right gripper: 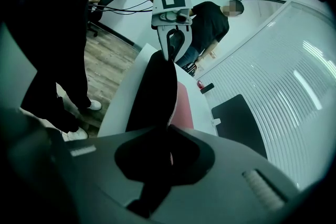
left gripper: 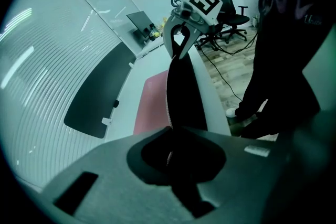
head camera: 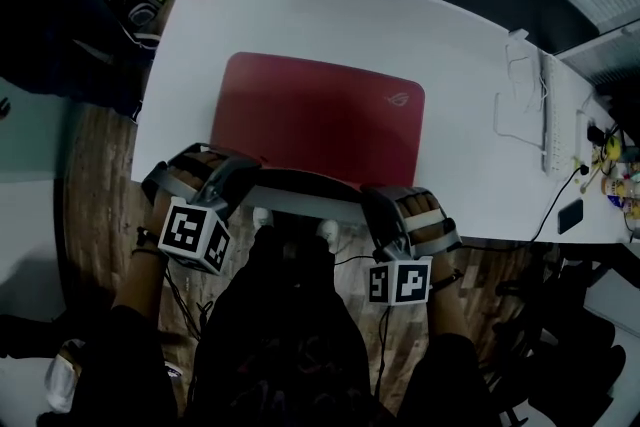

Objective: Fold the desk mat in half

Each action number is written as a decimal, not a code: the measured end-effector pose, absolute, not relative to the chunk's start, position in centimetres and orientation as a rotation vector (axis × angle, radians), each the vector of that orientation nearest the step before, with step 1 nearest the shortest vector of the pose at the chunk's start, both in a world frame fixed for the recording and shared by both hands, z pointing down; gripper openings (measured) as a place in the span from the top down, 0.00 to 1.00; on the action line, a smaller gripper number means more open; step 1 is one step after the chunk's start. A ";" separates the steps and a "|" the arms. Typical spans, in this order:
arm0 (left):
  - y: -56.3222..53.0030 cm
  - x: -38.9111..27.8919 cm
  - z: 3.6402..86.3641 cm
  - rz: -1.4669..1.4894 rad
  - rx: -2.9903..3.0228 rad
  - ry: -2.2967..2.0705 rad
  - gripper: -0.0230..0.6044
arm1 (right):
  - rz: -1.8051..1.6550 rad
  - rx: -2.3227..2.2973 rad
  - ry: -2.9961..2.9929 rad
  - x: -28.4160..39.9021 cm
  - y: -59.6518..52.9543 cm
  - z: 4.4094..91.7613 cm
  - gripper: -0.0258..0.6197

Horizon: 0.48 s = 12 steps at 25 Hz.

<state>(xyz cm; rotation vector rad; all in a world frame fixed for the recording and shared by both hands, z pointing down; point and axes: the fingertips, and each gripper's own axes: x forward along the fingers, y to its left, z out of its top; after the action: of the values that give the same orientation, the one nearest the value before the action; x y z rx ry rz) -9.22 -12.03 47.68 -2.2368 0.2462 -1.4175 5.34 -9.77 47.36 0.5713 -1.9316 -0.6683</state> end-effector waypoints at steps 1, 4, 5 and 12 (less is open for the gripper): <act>-12.8 -9.1 47.6 -1.416 -2.236 0.247 0.93 | -0.669 0.566 -1.931 5.4 -10.3 47.3 0.91; -15.0 -8.5 47.6 -1.413 -2.238 0.252 0.93 | -0.664 0.548 -1.928 5.8 -12.1 47.5 0.91; -15.7 -8.4 47.7 -1.412 -2.241 0.253 0.93 | -0.661 0.543 -1.929 6.0 -12.7 47.6 0.91; -20.1 -8.1 48.2 -1.419 -2.263 0.251 0.93 | -0.664 0.523 -1.923 6.4 -17.6 47.7 0.91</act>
<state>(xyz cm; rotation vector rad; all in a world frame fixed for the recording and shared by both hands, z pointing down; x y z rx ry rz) -8.15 -20.07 48.24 -2.2627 0.2507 -1.4191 6.35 -17.62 47.75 0.5229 -1.9229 -0.6644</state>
